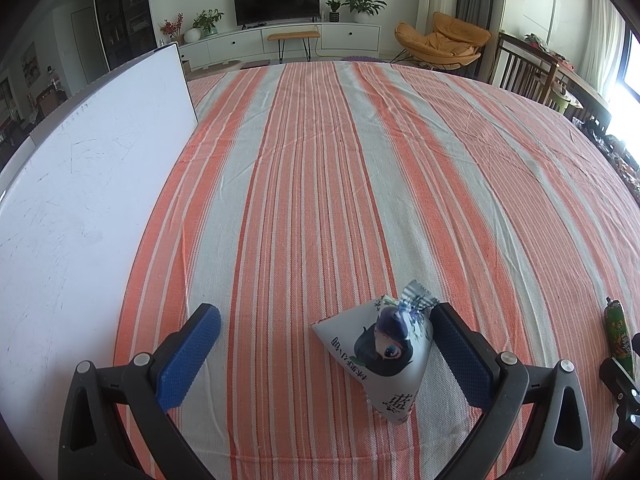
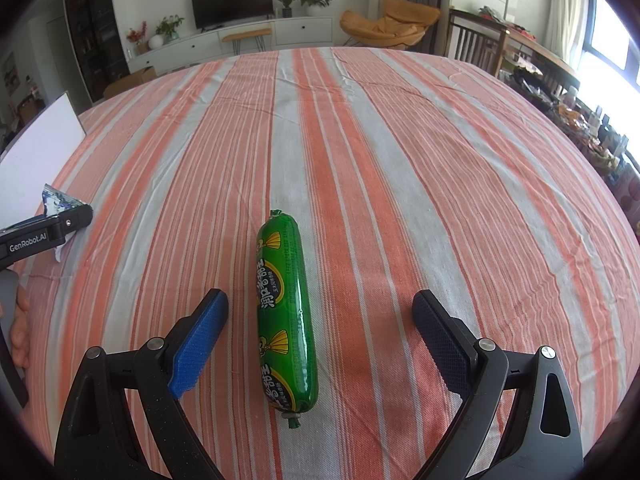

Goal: Organize snacks

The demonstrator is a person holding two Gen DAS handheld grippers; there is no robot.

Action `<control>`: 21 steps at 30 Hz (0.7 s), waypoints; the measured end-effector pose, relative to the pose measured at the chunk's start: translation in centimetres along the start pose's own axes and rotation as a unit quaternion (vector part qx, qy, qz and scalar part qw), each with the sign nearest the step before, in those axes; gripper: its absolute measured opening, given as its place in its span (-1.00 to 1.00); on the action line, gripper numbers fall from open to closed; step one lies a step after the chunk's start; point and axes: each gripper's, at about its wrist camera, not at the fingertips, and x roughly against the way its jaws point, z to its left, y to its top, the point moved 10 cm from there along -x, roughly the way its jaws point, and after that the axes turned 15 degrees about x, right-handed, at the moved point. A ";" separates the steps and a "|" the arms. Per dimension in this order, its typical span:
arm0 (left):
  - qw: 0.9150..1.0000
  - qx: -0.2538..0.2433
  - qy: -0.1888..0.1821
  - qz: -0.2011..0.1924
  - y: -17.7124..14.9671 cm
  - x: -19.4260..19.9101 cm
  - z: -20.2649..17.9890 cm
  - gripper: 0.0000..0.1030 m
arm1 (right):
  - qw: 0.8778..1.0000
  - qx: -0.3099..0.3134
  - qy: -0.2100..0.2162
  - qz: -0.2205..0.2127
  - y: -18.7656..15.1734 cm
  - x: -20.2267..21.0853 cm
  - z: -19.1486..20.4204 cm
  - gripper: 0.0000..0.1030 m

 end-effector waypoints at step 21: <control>0.971 0.130 -0.176 0.099 4.3 6.3 0.0 0.99 | 0.987 -0.108 0.062 -0.100 0.7 3.6 -2.3 0.82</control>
